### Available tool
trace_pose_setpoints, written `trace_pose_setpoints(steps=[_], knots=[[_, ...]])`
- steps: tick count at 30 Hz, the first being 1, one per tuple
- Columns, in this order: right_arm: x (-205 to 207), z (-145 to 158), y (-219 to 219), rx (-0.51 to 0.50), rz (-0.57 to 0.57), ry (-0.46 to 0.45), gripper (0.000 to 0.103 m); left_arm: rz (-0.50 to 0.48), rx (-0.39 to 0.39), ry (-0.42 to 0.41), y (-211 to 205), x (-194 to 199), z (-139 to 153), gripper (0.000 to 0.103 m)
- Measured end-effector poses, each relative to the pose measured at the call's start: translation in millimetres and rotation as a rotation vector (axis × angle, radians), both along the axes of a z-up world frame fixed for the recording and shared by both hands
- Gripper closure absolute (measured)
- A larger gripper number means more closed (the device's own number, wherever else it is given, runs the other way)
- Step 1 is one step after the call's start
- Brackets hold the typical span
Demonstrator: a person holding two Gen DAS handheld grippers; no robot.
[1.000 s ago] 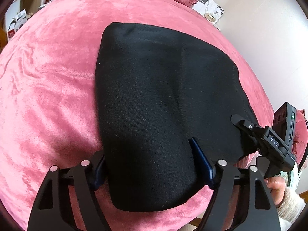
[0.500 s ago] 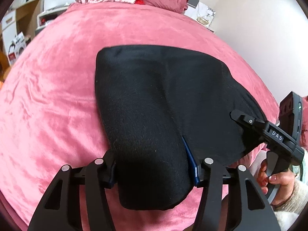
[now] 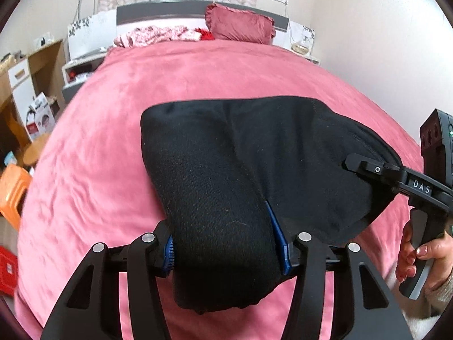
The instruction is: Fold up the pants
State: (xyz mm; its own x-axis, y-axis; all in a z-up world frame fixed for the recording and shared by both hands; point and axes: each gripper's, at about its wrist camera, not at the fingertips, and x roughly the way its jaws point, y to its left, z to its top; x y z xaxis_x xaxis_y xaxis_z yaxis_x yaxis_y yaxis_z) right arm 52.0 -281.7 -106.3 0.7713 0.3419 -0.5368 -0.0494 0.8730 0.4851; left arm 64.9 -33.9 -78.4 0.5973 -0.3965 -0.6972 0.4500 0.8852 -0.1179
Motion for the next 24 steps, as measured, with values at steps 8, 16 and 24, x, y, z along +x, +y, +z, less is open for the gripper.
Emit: trace_pose_setpoints(steps=[8, 16, 24], knots=[[100.0, 18.7, 0.9, -0.023, -0.006, -0.076, 0.046, 0.038, 0.037, -0.133, -11.4, 79.4, 18.7, 0.050], [173.9, -28.7, -4.9, -0.047, -0.060, 0.027, 0.044, 0.061, 0.106, -0.082, -29.5, 160.9, -19.3, 0.050], [161.5, -65.7, -17.3, -0.045, -0.097, 0.077, 0.012, 0.087, 0.101, -0.104, -18.9, 156.3, -57.7, 0.041]])
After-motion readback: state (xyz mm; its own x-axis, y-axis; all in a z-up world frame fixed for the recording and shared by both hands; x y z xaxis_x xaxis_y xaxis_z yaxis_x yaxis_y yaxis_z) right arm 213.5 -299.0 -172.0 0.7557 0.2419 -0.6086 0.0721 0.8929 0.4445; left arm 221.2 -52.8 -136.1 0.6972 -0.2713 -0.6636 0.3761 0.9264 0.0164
